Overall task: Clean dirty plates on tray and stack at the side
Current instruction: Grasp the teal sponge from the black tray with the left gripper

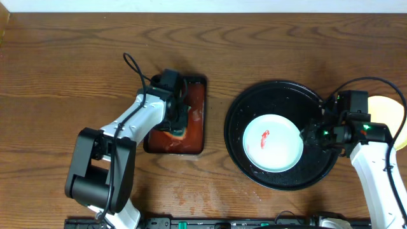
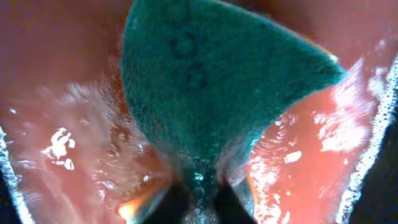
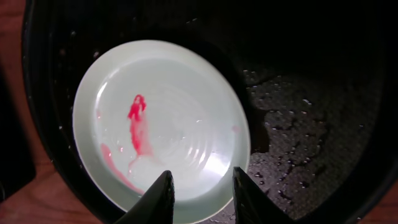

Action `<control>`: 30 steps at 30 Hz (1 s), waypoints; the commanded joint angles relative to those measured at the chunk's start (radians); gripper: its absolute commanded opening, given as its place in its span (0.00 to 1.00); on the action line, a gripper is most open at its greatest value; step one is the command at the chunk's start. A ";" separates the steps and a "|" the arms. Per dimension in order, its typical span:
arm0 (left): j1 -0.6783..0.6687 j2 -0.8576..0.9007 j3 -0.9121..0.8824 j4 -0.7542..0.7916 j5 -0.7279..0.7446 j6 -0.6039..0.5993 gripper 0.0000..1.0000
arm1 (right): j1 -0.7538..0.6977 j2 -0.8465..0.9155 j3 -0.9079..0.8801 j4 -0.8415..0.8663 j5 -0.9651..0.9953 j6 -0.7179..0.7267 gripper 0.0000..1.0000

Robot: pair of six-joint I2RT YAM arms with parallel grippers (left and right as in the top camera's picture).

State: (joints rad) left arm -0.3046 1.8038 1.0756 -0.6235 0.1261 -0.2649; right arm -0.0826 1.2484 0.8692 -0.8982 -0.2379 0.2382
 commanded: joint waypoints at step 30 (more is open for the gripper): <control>-0.392 -0.013 0.393 -0.068 0.184 -0.138 0.07 | 0.005 0.439 -0.015 0.081 -0.006 -0.114 0.01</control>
State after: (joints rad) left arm -0.6300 1.7580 1.4555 -0.7277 0.2897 -0.3710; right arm -0.1188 1.6714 0.8680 -0.8295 -0.2359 0.1215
